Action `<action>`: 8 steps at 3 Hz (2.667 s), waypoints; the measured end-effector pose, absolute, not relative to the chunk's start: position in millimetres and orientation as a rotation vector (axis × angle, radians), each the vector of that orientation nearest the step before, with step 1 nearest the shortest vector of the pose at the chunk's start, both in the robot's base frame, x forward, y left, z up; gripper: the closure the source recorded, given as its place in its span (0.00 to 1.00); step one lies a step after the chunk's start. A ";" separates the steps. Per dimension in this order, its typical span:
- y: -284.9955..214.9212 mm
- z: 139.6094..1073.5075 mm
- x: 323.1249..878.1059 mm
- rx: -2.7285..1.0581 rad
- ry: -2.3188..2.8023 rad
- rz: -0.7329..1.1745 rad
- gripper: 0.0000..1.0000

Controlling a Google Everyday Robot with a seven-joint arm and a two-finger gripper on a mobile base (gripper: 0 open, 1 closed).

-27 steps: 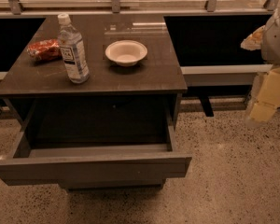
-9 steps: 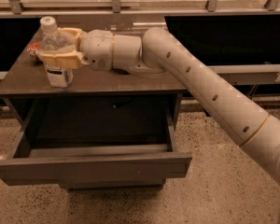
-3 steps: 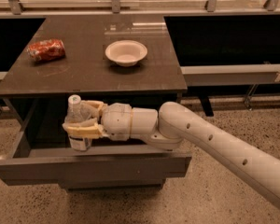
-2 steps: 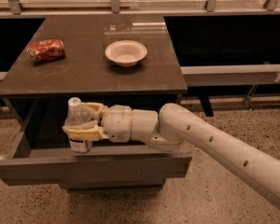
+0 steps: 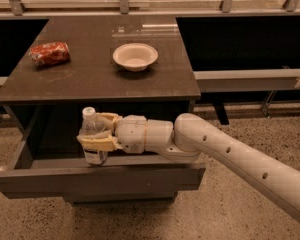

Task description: Place blue plastic bottle into top drawer

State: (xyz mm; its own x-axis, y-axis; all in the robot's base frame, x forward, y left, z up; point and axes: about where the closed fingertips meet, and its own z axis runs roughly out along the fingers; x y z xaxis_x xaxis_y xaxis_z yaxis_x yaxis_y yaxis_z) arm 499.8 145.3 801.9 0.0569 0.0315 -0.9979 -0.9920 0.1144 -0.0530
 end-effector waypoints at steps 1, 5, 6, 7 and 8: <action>132.8 799.0 515.5 -1.113 1.202 1.062 1.00; 123.6 757.3 520.7 -1.140 1.307 1.098 0.61; 125.5 757.7 519.8 -1.143 1.304 1.101 0.37; 127.5 758.2 518.8 -1.146 1.302 1.104 0.13; 129.0 758.6 518.0 -1.149 1.300 1.106 0.00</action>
Offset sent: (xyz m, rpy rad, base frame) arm 0.0286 -0.0318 -0.0549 -0.0961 0.0952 -0.0253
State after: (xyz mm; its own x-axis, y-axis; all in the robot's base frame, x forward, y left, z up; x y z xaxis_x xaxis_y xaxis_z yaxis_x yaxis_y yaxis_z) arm 518.0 129.0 758.6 -0.0099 -0.0424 -0.9991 -0.9930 0.1184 0.0048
